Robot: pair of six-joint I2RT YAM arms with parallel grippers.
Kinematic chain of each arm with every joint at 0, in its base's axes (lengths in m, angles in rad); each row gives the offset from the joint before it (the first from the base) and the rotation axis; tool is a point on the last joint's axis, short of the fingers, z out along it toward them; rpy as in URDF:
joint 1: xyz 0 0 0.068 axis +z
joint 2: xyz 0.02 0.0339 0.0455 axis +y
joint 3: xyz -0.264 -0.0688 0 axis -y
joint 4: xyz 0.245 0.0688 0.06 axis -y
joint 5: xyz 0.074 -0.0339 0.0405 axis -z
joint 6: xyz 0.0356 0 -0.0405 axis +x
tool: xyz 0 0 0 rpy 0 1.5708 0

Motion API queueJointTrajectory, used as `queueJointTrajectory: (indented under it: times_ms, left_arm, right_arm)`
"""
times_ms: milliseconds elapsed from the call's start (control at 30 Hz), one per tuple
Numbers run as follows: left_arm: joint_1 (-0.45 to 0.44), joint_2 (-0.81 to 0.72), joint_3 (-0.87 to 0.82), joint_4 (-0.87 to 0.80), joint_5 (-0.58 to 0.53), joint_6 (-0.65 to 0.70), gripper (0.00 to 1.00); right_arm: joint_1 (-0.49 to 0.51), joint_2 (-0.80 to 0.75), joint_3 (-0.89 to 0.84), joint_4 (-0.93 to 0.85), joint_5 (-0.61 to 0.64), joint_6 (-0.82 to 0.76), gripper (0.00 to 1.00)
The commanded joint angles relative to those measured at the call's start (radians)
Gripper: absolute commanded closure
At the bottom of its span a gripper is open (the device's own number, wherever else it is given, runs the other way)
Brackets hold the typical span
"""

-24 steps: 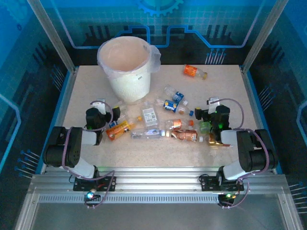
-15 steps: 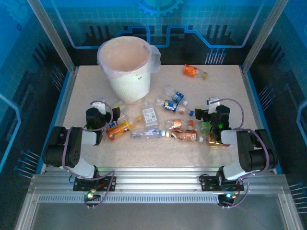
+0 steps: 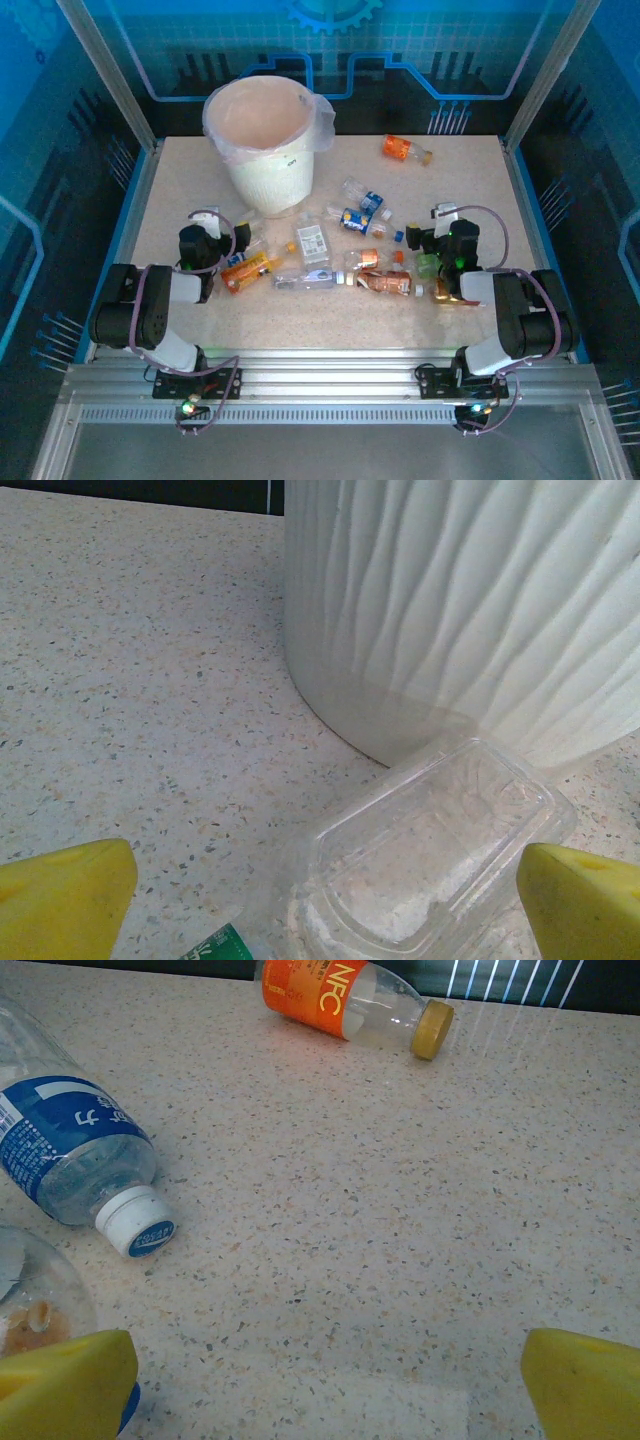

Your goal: Put the plastic bottles in the bin

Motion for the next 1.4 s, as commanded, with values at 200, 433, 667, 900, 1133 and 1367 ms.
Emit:
queueJointTrajectory:
  times_ms: [200, 433, 667, 900, 1133, 1367]
  left_arm:
    - [0.003, -0.006, -0.022, 0.066, -0.017, -0.01, 0.01]
    - [0.022, -0.128, -0.108, 0.127, -0.046, -0.038, 0.01]
    - [0.022, -0.33, -0.099, -0.027, -0.066, -0.053, 0.01]
    - [0.023, -0.405, -0.031, -0.113, -0.055, -0.101, 0.01]
    - [0.021, -0.418, -0.045, -0.101, -0.061, -0.138, 0.01]
    - [0.021, -0.424, -0.034, -0.131, -0.064, -0.132, 0.01]
  right_arm:
    - [0.009, 0.007, 0.017, 0.006, 0.005, -0.009, 0.0]
    - [-0.004, -0.035, 0.099, -0.17, -0.012, 0.0, 0.0]
    - [-0.01, -0.057, 0.245, -0.415, -0.024, 0.0, 0.0]
    - [-0.014, 0.037, 0.553, -0.681, -0.014, -0.039, 0.0]
    - [-0.041, 0.317, 0.979, -0.957, -0.1, -0.091, 0.0]
    - [-0.066, 0.62, 1.382, -1.163, -0.272, -0.057, 0.0]
